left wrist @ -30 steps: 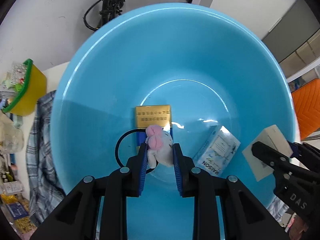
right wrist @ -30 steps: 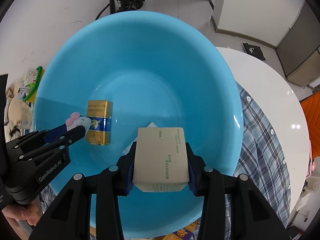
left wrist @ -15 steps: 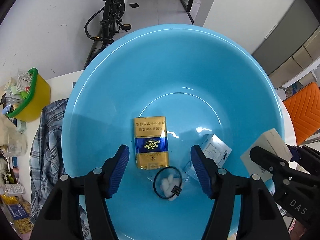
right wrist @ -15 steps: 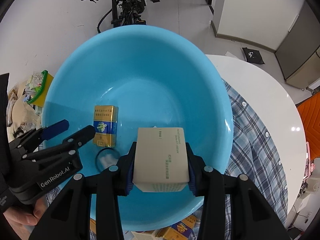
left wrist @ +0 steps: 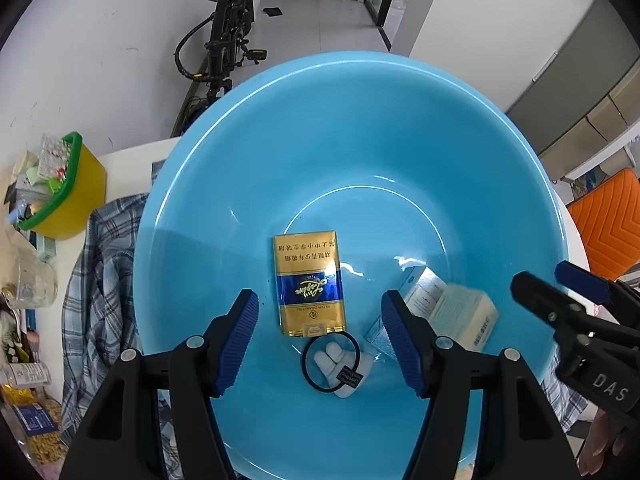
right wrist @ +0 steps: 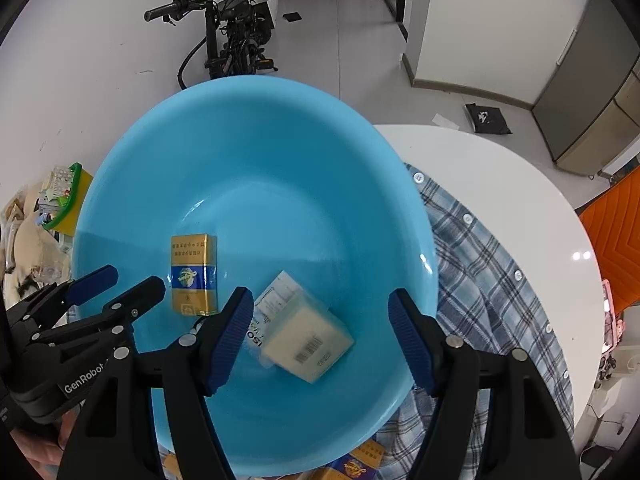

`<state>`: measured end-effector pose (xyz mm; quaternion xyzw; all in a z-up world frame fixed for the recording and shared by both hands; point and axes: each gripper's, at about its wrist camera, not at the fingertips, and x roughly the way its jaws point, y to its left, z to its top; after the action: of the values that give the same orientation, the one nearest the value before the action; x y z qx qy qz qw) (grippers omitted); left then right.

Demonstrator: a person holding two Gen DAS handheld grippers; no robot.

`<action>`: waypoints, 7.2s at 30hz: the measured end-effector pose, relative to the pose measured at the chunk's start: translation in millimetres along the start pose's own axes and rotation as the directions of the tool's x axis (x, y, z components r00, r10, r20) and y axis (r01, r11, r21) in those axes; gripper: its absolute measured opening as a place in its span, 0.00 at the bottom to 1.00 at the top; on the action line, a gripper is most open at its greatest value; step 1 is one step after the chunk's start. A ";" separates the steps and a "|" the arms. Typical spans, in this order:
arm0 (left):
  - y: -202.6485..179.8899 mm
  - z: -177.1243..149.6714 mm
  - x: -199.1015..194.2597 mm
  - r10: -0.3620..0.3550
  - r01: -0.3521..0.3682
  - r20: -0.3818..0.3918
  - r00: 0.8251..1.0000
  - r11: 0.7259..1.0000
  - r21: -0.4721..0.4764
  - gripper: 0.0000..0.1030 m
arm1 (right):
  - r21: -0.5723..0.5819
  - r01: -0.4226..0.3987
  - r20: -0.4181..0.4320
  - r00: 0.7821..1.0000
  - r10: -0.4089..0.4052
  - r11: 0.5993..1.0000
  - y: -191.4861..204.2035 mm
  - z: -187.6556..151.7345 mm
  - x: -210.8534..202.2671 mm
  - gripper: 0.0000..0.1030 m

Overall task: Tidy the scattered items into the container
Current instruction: 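Lower both held items into the basin and open both grippers, then withdraw both tools up and back from the basin, then move both tools back over the items on the plaid cloth, then lower the left gripper around the tan round perforated disc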

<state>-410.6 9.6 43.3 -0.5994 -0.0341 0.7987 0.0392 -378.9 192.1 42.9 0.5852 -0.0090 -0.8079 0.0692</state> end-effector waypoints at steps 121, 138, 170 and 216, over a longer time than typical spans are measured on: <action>-0.5 -410.4 -74.4 -0.148 -0.018 0.612 0.777 0.966 0.256 1.00 | -0.137 0.151 0.754 0.657 0.004 0.979 2.7 -421.1 -71.9 1.00; -15.1 -412.6 -39.6 -0.197 0.047 0.263 0.944 0.872 0.488 1.00 | -0.439 -0.124 0.439 0.835 0.333 0.890 -5.1 -433.0 -49.1 1.00; -68.5 -408.7 -14.7 -0.250 0.080 0.222 0.943 0.814 0.575 0.74 | -0.373 -0.078 0.445 0.860 0.252 0.924 -20.0 -435.6 -35.3 1.00; -8.0 -423.3 -30.1 -0.374 0.250 0.197 0.906 0.850 0.464 0.07 | -0.331 -0.272 0.378 0.839 0.391 0.903 -13.7 -421.1 -22.6 0.98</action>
<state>4.4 17.5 -45.3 -0.4431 0.0388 0.8457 0.2950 25.4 236.4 -69.6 0.3641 -0.0186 -0.8872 0.2828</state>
